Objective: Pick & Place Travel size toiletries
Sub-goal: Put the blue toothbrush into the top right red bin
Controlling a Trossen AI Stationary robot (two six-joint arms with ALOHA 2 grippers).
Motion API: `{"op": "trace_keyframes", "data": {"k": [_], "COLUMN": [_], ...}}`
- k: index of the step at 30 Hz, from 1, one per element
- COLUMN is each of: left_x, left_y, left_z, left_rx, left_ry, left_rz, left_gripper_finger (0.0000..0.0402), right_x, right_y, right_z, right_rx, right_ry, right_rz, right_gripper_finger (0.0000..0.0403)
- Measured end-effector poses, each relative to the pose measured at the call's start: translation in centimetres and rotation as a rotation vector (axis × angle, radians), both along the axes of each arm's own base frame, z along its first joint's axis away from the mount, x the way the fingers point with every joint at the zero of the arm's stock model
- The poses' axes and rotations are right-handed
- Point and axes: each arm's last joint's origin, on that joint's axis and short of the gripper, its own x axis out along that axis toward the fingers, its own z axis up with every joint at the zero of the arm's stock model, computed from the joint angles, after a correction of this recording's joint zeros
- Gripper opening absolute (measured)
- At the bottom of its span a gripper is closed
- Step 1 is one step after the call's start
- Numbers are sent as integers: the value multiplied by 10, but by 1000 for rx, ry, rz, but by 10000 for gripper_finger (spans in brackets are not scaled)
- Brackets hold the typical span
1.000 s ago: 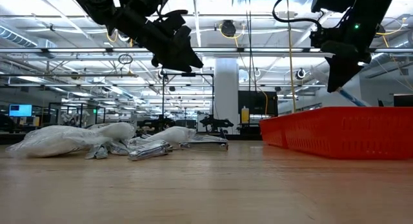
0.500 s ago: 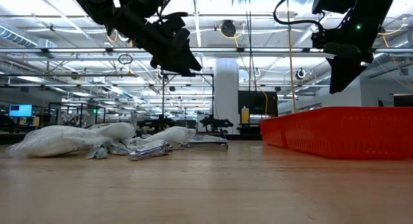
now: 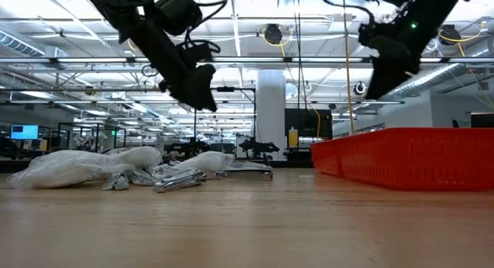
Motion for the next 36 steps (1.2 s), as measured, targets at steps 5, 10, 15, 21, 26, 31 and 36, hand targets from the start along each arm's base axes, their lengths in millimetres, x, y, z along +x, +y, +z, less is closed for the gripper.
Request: {"op": "trace_keyframes", "data": {"k": [5, 10, 15, 21, 26, 31, 36], "left_x": [-5, -14, -24, -24, -18, -14, -12], "left_y": [-5, -11, -18, -15, -15, -13, -7], "left_z": [-8, -16, -23, -28, -49, -69, -83], "left_rx": [-158, -352, -357, -373, -420, -451, -464], "left_ry": [42, 55, 145, 125, 176, 218, 234], "left_rz": [-22, 134, 258, 375, 425, 483, 533], "left_gripper_finger": [294, 294, 294, 294, 294, 294, 294], "right_x": [16, 22, 24, 25, 25, 25, 25], "right_y": [-2, -3, -3, -3, -3, -3, -3], "right_z": [0, -12, -20, -25, -26, -26, -26], "right_rx": [-113, -188, -230, -250, -247, -248, -246], "right_ry": [-152, -243, -303, -364, -380, -386, -387], "right_rz": [108, 158, 177, 177, 170, 169, 168], "right_gripper_finger": [197, 199, 197, 196, 194, 193, 192]}}
